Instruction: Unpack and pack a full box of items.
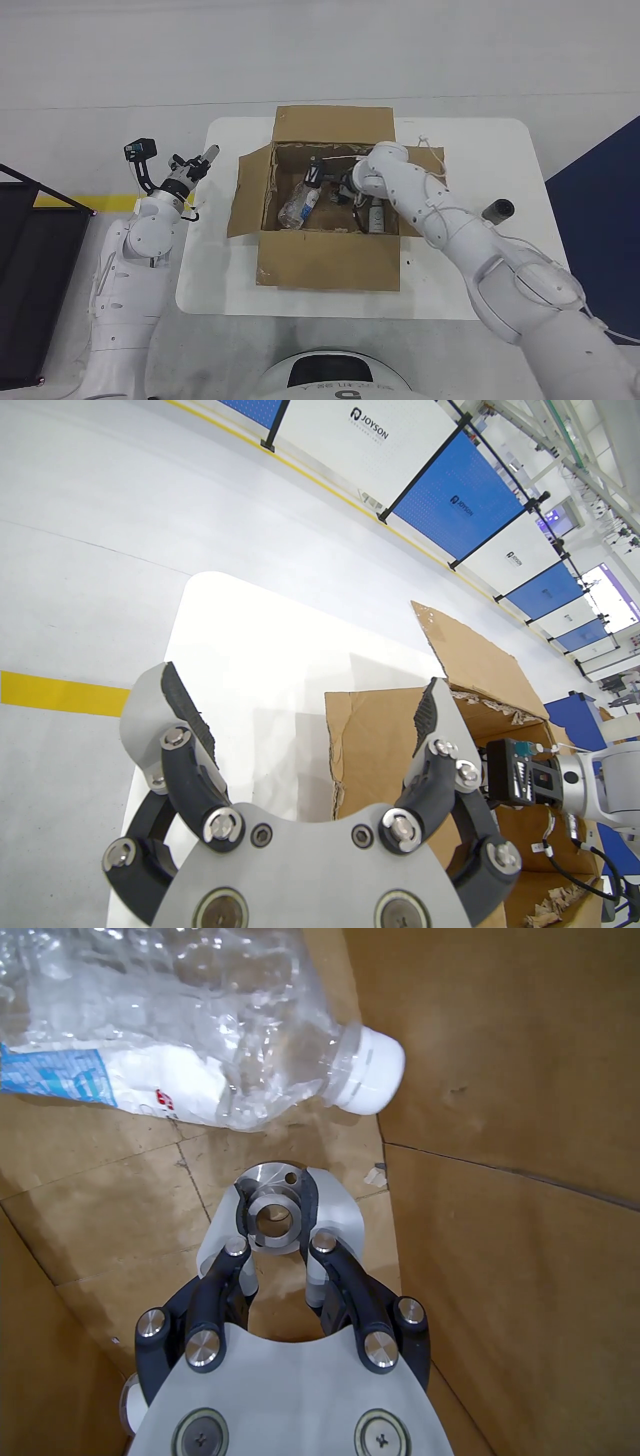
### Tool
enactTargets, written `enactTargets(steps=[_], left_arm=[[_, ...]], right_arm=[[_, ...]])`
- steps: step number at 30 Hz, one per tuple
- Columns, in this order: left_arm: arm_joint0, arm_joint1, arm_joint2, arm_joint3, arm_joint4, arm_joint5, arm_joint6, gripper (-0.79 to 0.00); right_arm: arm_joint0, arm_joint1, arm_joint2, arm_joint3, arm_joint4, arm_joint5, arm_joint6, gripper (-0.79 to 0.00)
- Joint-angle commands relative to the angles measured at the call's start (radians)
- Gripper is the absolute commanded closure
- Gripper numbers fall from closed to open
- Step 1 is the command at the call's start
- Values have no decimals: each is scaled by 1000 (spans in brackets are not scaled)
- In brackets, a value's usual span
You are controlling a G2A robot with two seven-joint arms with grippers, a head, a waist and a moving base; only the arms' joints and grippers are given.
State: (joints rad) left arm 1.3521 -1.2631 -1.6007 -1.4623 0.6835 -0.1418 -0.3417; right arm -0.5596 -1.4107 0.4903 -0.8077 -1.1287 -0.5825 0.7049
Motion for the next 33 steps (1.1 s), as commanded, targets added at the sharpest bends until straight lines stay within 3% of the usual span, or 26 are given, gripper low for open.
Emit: enactTargets(steps=[1,8,11,18,23,28,33], left_arm=[[0,0,0,0,0,0,0,-785],[0,0,0,0,0,0,0,-785],[0,0,0,0,0,0,0,-785],[0,0,0,0,0,0,0,-785],[0,0,0,0,0,0,0,-785],[0,0,0,0,0,0,0,-785],[0,0,0,0,0,0,0,-785]], right_arm=[[1,4,12,-5,-6,6,-6,0],[-43,67,121,-160,-20,-12,-56,0],[-106,122,227,-314,22,-125,-100,0],[-412,261,597,-777,26,-235,-127,0],[-653,317,872,-1016,76,-288,-202,0],[-842,345,1135,-1085,107,-261,-293,0],[-956,356,1291,-1042,160,-217,-324,0]])
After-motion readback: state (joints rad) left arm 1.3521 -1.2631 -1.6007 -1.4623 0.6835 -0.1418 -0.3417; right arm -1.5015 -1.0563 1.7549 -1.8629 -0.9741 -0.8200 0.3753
